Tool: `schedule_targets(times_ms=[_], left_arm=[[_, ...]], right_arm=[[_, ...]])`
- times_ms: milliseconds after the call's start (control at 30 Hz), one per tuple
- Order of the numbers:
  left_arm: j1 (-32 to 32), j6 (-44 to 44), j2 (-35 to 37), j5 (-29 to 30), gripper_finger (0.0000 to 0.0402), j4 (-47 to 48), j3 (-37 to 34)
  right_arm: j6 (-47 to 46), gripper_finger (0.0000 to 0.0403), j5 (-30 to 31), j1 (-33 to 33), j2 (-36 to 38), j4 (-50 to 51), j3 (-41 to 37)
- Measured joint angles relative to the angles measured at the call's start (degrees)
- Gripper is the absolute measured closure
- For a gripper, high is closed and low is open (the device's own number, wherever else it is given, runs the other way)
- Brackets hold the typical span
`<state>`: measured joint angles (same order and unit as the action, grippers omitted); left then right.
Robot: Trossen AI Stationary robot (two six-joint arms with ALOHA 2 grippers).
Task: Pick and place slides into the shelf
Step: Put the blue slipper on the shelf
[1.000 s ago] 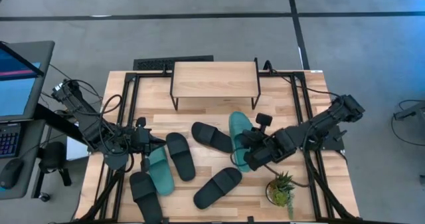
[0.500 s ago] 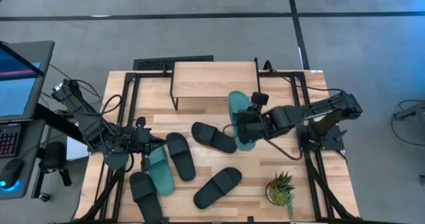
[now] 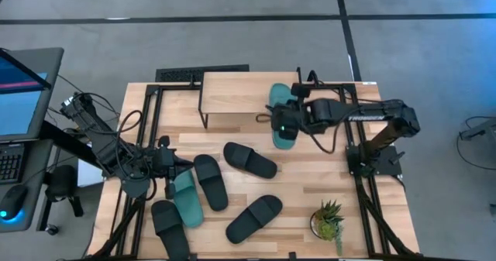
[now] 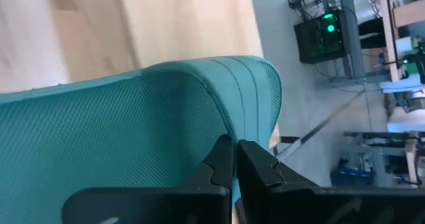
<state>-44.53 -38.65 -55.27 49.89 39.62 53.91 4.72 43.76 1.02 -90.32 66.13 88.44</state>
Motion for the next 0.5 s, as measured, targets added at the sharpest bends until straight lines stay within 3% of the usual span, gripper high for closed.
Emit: schedule_targets(times_ms=[500], left_arm=[[-0.02,-0.66,0.00,0.35,0.0388,-0.04,0.00]], right_arm=[[16.20,0.0403,-3.95,11.67,0.00,-9.52,0.00]])
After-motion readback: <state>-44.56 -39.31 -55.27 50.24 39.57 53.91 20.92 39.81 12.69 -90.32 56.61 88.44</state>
